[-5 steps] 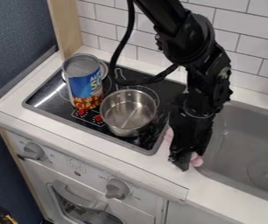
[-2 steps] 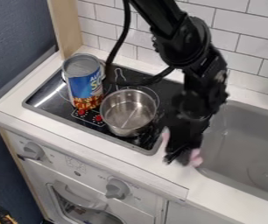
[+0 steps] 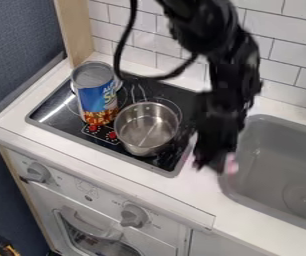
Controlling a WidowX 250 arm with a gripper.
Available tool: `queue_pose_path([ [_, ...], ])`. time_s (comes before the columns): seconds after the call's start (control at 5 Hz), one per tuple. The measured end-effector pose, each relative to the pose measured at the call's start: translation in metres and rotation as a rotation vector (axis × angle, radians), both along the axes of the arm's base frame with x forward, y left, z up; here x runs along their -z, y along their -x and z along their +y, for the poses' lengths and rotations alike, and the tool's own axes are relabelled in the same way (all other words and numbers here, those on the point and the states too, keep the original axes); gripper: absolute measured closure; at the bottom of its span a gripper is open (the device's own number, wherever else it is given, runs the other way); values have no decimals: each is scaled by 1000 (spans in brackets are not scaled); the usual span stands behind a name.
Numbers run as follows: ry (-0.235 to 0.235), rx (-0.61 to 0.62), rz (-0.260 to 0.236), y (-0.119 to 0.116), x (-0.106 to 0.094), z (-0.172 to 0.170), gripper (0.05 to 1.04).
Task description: Put the pink rabbit into the silver pot
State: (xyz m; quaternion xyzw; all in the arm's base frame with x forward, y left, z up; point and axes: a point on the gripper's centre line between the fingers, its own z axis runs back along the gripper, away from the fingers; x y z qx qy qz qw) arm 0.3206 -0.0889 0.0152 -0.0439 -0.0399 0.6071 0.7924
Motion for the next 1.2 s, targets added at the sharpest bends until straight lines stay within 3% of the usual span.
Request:
queue_pose_path([
  [0.2,46,-58,-68,-30,-22,9,915],
  [0.4,32,-112,-92,-44,-34,24,915],
  [0.6,-33,-176,-75,-40,-39,54,915],
  [0.8,-66,-263,-93,-24,-50,82,915],
  [1.2,-71,-353,-55,-3,-38,103,922],
])
